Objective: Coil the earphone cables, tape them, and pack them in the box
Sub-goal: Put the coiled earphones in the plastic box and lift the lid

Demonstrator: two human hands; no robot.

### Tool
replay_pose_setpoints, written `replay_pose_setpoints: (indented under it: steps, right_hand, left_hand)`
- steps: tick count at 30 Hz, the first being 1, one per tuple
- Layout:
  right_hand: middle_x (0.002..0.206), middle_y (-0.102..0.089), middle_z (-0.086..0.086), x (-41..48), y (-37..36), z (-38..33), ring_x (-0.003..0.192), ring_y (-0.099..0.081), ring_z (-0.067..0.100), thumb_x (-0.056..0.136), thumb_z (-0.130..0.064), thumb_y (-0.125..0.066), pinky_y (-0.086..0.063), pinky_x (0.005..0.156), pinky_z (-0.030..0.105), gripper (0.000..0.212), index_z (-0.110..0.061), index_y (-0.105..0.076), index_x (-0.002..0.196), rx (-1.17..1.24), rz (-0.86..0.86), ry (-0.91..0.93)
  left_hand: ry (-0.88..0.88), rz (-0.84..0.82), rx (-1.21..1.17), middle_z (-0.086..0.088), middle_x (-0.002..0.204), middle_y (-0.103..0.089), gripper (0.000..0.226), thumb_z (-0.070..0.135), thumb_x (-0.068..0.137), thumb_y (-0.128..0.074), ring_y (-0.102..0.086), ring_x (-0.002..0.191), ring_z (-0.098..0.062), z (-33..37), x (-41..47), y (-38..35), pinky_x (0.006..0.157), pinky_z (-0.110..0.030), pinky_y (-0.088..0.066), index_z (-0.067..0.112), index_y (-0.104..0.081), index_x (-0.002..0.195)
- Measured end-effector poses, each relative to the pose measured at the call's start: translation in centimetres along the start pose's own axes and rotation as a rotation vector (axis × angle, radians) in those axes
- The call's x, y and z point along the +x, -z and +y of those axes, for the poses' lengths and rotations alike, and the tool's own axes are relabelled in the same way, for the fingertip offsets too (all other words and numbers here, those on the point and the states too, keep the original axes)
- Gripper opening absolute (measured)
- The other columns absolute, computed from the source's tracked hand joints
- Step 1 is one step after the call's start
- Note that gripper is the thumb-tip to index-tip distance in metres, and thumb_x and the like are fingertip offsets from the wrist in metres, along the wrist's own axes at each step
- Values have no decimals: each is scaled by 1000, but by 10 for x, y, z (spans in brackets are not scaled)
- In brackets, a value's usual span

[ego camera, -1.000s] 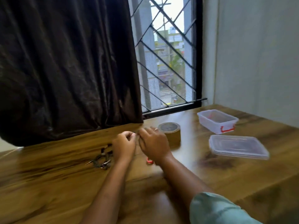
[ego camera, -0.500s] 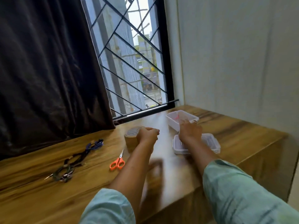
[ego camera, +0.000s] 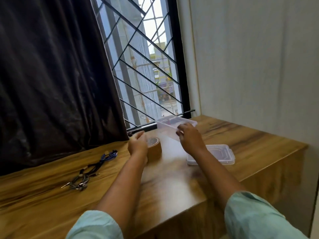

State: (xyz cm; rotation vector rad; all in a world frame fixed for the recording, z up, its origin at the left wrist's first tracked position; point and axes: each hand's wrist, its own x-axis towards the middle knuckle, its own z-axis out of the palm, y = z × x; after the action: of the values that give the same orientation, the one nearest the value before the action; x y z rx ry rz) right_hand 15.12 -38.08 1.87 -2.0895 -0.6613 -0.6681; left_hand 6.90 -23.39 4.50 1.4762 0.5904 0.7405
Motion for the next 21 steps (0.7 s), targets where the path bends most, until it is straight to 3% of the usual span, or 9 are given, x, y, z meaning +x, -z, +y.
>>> replay_pose_setpoints:
  steps: [3, 5, 7, 8, 9, 11, 15, 21]
  right_hand:
    - [109, -60, 6, -20, -5, -33, 92, -57, 23, 92, -10, -55, -40, 77, 27, 13, -6, -65, 99, 150, -42, 158]
    - [104, -56, 0, -40, -12, -59, 88, -54, 17, 92, -10, -55, -41, 79, 27, 11, -7, -65, 96, 273, -114, 227]
    - [102, -54, -4, -60, -25, -82, 94, -52, 15, 92, -11, -54, -43, 83, 29, 12, -8, -66, 91, 367, -186, 298]
    - [101, -56, -3, -70, -31, -92, 96, -52, 14, 92, -11, -53, -44, 85, 29, 14, -8, -66, 89, 401, -215, 334]
    - [102, -57, -2, -81, -39, -104, 97, -53, 13, 92, -12, -52, -45, 87, 25, 15, -8, -66, 89, 436, -255, 362]
    - [109, -56, -3, -101, -53, -125, 101, -54, 10, 95, -14, -53, -43, 86, 11, 15, -10, -67, 96, 469, -347, 362]
    - [125, -51, -5, -125, -81, -155, 110, -51, 7, 96, -19, -52, -39, 89, 7, 15, -17, -66, 101, 474, -491, 334]
    - [131, -39, -17, -133, -94, -168, 105, -48, -2, 95, -24, -53, -41, 83, 5, 16, -24, -65, 105, 418, -598, 305]
  left_hand:
    - [-44, 92, -82, -13, 116, -61, 31, 29, 97, -47, -58, 107, -30, 7, 6, 47, 91, -42, -49, 10, -56, 120]
    - [-23, 103, -193, -9, 107, -58, 35, 35, 99, -41, -58, 93, -18, 9, 5, 89, 78, -26, -51, 10, -55, 119]
    - [54, 54, -281, -7, 115, -61, 43, 40, 100, -36, -59, 99, -13, 7, -3, 130, 83, -18, -48, 11, -53, 127]
    - [95, 30, -304, -7, 107, -67, 48, 40, 100, -36, -62, 94, -11, 4, -9, 146, 81, -18, -50, 8, -49, 133]
    - [128, 20, -331, -6, 91, -69, 49, 39, 99, -38, -64, 82, -11, 1, -17, 165, 67, -18, -54, 5, -48, 134]
    - [180, 42, -349, -6, 81, -64, 41, 35, 99, -42, -61, 72, -15, -6, -29, 197, 49, -22, -54, 4, -55, 123]
    - [212, 153, -286, -10, 88, -60, 22, 18, 98, -43, -57, 80, -21, -22, -43, 252, 72, -34, -50, 7, -56, 112]
    - [226, 141, -118, -12, 85, -60, 26, 8, 98, -36, -55, 79, -22, -33, -50, 287, 70, -33, -48, 8, -60, 86]
